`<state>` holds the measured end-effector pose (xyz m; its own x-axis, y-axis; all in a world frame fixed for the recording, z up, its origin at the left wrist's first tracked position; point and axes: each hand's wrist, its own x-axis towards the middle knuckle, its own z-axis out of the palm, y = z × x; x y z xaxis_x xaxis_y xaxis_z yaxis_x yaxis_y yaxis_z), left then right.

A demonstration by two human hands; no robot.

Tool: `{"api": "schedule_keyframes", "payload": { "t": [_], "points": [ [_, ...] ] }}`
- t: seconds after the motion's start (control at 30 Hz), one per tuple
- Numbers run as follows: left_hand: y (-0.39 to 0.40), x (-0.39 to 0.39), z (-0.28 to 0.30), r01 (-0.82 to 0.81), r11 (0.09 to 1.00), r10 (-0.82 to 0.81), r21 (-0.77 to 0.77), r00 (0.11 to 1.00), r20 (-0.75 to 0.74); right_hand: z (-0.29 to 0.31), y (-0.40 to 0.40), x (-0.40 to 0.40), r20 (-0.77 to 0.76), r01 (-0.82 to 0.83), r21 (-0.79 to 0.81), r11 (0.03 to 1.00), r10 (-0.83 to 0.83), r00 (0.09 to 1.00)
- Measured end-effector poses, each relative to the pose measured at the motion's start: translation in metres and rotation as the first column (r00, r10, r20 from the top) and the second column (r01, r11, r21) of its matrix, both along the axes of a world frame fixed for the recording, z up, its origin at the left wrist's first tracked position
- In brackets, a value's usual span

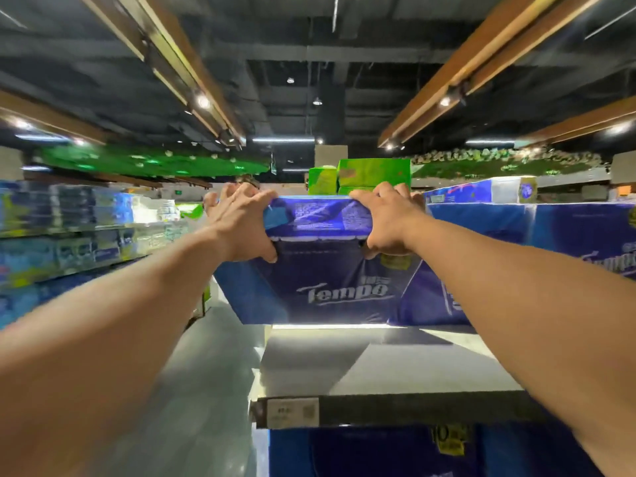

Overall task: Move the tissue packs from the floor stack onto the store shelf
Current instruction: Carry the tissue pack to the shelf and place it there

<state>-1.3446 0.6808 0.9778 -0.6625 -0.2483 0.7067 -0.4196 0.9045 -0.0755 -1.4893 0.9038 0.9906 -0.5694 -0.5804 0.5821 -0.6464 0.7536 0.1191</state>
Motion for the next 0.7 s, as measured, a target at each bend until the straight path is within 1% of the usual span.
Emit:
{"api": "schedule_keyframes", "payload": {
  "t": [0.07, 0.2, 0.27, 0.4, 0.43, 0.5, 0.57, 0.6, 0.7],
  "points": [
    [-0.010, -0.025, -0.002, -0.036, 0.999, 0.035, 0.013, 0.999, 0.031, 0.000, -0.015, -0.026, 0.031, -0.008, 0.023, 1.000, 0.007, 1.000],
    [-0.038, -0.074, -0.001, -0.046, 0.999, 0.044, 0.023, 0.995, 0.087, -0.001, -0.040, -0.075, 0.119, -0.023, 0.040, 0.999, 0.018, 0.993],
    [-0.050, -0.093, 0.008, -0.043, 0.999, 0.040, 0.026, 0.993, 0.108, 0.008, -0.052, -0.094, 0.146, -0.033, 0.031, 0.999, 0.028, 0.989],
    [-0.067, -0.125, 0.039, -0.046, 0.993, 0.020, 0.108, 0.972, 0.234, 0.034, -0.075, -0.125, 0.222, -0.019, 0.071, 0.997, 0.003, 0.975],
    [-0.070, -0.132, 0.046, -0.060, 0.993, 0.030, 0.105, 0.963, 0.269, 0.041, -0.081, -0.133, 0.254, -0.018, 0.093, 0.996, -0.006, 0.967],
    [-0.079, -0.148, 0.058, -0.073, 0.996, 0.055, 0.043, 0.946, 0.318, 0.052, -0.093, -0.149, 0.304, -0.027, 0.110, 0.994, -0.008, 0.953],
    [-0.086, -0.164, 0.063, -0.060, 0.998, 0.053, 0.010, 0.937, 0.345, 0.056, -0.106, -0.164, 0.318, -0.030, 0.125, 0.992, -0.011, 0.948],
    [-0.092, -0.172, 0.062, -0.048, 0.999, 0.038, 0.019, 0.934, 0.354, 0.055, -0.112, -0.170, 0.312, -0.014, 0.139, 0.990, -0.030, 0.950],
    [-0.107, -0.189, 0.057, -0.019, 0.989, -0.043, 0.149, 0.916, 0.399, 0.047, -0.130, -0.185, 0.251, 0.050, 0.170, 0.984, -0.093, 0.963]
  ]
}}
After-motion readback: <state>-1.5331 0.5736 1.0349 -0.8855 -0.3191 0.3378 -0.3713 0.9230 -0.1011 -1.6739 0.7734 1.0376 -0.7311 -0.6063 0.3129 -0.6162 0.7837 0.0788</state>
